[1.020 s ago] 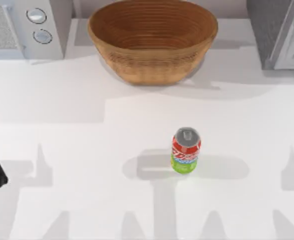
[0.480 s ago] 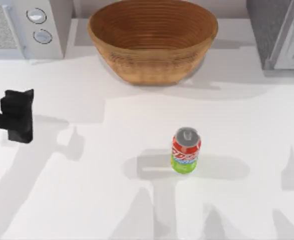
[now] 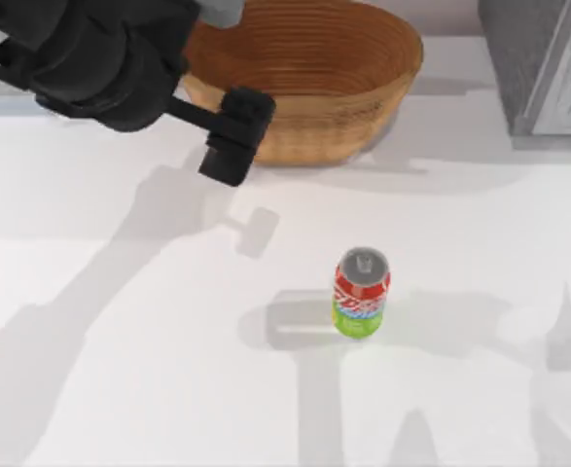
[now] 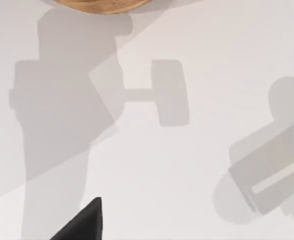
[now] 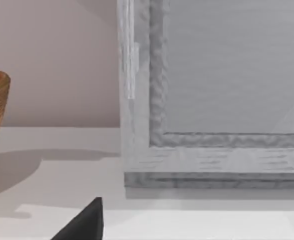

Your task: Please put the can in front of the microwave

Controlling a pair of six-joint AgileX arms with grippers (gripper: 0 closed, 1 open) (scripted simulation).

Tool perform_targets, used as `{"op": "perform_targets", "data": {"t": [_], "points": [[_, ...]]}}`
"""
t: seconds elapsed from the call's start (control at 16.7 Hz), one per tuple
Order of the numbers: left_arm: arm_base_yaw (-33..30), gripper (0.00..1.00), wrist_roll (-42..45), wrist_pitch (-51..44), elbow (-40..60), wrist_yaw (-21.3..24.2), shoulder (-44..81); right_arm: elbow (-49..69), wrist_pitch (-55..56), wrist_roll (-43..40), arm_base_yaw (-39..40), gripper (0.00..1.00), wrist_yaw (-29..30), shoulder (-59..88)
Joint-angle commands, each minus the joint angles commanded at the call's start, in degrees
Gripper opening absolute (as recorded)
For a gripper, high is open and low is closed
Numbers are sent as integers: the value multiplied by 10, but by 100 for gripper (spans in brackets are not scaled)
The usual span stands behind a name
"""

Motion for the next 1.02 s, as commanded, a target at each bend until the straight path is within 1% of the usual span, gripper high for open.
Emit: {"op": "perform_targets", "data": {"t": [0.3, 0.54, 0.72, 1.02], "points": [[-90, 100, -4, -158, 243, 1, 255, 0, 0, 0, 0, 100, 0, 0], [-142, 100, -5, -248, 383, 1, 403, 0, 0, 0, 0, 100, 0, 0], [-164, 100, -6, -287, 442, 2, 466, 0, 0, 0, 0, 100, 0, 0], [-168, 100, -6, -294, 453, 2, 478, 0, 0, 0, 0, 100, 0, 0]]}}
